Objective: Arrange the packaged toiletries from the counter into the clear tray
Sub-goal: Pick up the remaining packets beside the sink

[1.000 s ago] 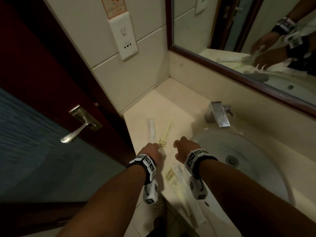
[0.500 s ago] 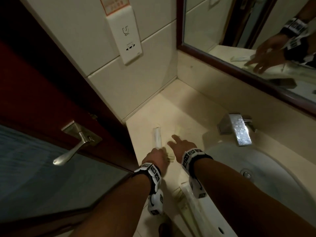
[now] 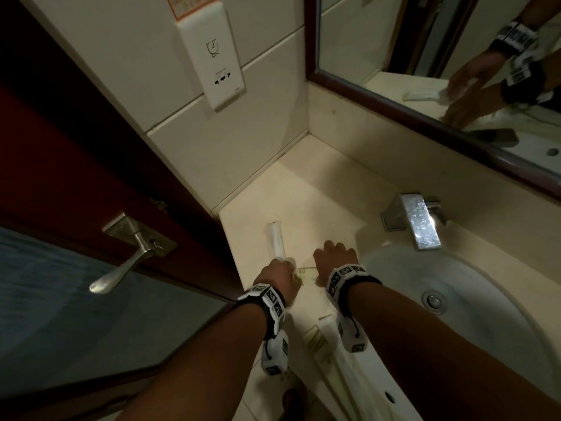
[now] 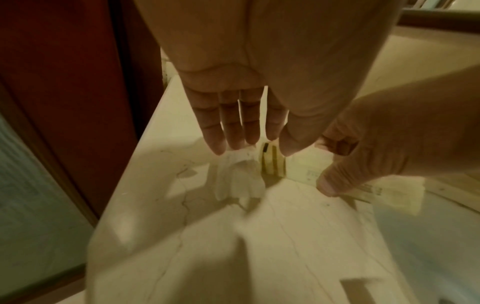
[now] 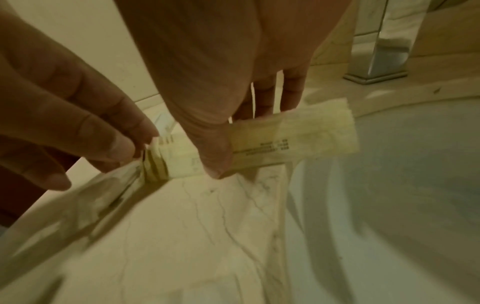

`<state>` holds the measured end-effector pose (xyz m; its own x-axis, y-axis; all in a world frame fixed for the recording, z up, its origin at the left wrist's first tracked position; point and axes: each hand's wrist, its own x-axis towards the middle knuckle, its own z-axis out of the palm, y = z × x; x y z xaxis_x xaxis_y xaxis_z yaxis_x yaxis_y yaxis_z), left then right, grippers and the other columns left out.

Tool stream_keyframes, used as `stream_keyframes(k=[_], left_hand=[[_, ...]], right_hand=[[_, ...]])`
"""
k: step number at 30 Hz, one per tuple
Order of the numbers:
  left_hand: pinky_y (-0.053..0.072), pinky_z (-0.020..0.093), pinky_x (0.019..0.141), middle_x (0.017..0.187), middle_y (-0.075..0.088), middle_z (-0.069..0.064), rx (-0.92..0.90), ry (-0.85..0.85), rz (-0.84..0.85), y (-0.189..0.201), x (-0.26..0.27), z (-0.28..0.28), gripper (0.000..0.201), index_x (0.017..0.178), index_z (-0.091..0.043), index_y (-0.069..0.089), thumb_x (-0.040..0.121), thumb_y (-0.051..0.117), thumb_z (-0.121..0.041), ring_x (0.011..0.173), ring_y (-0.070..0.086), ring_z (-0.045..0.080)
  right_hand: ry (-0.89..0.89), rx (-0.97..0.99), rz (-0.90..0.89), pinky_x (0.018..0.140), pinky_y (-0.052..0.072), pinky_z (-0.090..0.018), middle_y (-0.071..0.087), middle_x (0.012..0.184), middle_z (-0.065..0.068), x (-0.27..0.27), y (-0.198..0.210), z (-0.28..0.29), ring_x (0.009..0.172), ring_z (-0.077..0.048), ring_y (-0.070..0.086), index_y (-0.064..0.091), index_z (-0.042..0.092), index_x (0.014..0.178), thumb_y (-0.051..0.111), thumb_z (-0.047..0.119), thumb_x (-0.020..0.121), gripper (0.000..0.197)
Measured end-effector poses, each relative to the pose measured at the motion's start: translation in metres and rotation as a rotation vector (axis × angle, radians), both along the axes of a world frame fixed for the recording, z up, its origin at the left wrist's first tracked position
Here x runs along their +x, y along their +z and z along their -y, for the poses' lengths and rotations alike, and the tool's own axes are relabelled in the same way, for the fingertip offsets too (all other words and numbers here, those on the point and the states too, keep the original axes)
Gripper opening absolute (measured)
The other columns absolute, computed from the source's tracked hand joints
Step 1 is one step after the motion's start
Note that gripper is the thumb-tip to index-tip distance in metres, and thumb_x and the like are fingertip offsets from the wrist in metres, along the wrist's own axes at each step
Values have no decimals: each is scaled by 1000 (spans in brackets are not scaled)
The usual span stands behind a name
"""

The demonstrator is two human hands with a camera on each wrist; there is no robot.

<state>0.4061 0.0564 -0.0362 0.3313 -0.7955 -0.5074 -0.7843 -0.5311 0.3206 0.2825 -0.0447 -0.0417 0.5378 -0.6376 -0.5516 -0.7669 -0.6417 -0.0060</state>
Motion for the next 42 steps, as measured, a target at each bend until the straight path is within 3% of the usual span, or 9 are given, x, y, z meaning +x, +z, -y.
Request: stream_keyframes(k=[4, 9, 13, 19, 24, 31, 34, 38, 42], left_hand=[[50, 35, 94, 128, 55, 9, -20, -4, -9, 4, -6, -2, 42, 130, -23, 55, 90, 56, -40, 112, 60, 30], [53, 35, 89, 123, 59, 9, -4, -36, -31, 14, -11, -3, 48, 132, -26, 51, 87, 60, -40, 107, 62, 29], [51, 33, 89, 128, 58, 9, -34, -58, -23, 30, -26, 0, 46, 139, -22, 47, 93, 52, -30, 111, 61, 29], [46, 30, 84, 120, 64, 11, -68, -165, 22, 53, -66, 0, 31, 125, -13, 56, 98, 44, -23, 108, 61, 29], [46, 30, 77, 112, 65, 12, -68, -239, 18, 60, -99, -7, 26, 118, -14, 56, 97, 44, -22, 98, 62, 31], [49, 31, 82, 114, 66, 10, -106, -391, -40, 69, -165, -12, 27, 117, -17, 58, 94, 46, -21, 102, 63, 29], [47, 29, 78, 111, 66, 7, -115, -450, -72, 70, -186, -14, 25, 114, -21, 59, 92, 47, -21, 98, 63, 26], [46, 31, 78, 110, 66, 6, -138, -550, -113, 68, -213, -22, 21, 110, -20, 60, 93, 48, -25, 97, 62, 26], [49, 35, 77, 104, 66, 7, -144, -629, -110, 65, -242, -37, 19, 105, -18, 59, 94, 44, -21, 84, 58, 23]], right_hand=[[24, 46, 94, 89, 47, -41, 65, 113, -4, -11, 1, -11, 103, -26, 61, 58, 22, 114, 55, 22, 92, 23], [-40, 176, 177, 82, 51, -33, 66, 112, 0, -32, 20, -14, 102, -22, 64, 64, 27, 116, 51, 24, 95, 25], [-72, 200, 229, 74, 41, -29, 66, 106, 4, -54, 36, -18, 100, -20, 63, 65, 31, 113, 51, 26, 95, 24], [-149, 148, 324, 90, 50, -38, 66, 122, 0, -94, 62, -37, 108, -24, 62, 59, 31, 126, 48, 24, 98, 31], [-252, 133, 334, 86, 50, -37, 66, 113, 0, -140, 68, -59, 100, -23, 62, 60, 26, 119, 49, 26, 96, 26], [-417, 84, 223, 73, 50, -33, 69, 97, -3, -211, 86, -90, 85, -22, 64, 68, 20, 104, 53, 28, 92, 20], [-524, 37, 227, 77, 53, -35, 68, 96, -1, -236, 92, -108, 86, -21, 64, 68, 23, 103, 53, 32, 93, 21], [-641, 13, 190, 72, 50, -32, 66, 95, -2, -266, 95, -139, 85, -22, 63, 67, 21, 102, 52, 33, 93, 22], [-748, 23, 174, 85, 52, -37, 67, 111, -6, -293, 95, -168, 98, -26, 63, 65, 17, 116, 54, 37, 95, 31]])
